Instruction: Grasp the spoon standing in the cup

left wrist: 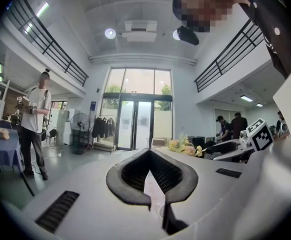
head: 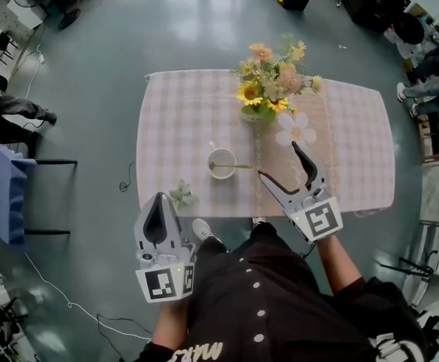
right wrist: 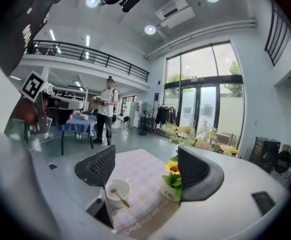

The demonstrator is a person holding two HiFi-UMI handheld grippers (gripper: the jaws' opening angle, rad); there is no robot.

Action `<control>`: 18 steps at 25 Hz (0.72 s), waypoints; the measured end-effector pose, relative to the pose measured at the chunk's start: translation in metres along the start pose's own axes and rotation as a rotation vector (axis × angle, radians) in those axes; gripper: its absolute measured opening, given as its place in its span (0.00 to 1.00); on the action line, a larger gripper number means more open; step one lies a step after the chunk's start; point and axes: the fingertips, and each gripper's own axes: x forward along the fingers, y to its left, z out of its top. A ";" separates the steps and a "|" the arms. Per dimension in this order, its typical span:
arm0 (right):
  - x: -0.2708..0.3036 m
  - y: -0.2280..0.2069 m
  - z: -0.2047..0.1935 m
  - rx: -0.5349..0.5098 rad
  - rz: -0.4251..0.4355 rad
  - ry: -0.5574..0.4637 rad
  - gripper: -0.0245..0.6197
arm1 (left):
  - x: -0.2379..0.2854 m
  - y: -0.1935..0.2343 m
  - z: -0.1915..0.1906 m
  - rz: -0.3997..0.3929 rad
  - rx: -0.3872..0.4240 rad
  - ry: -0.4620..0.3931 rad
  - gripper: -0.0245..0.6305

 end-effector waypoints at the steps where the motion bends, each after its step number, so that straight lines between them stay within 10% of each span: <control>1: 0.005 0.005 -0.007 -0.040 0.027 0.023 0.61 | 0.000 0.001 -0.002 0.000 0.001 0.003 0.06; 18: 0.059 0.072 -0.128 -0.300 0.370 0.312 0.57 | -0.014 0.002 -0.044 0.020 -0.061 0.093 0.06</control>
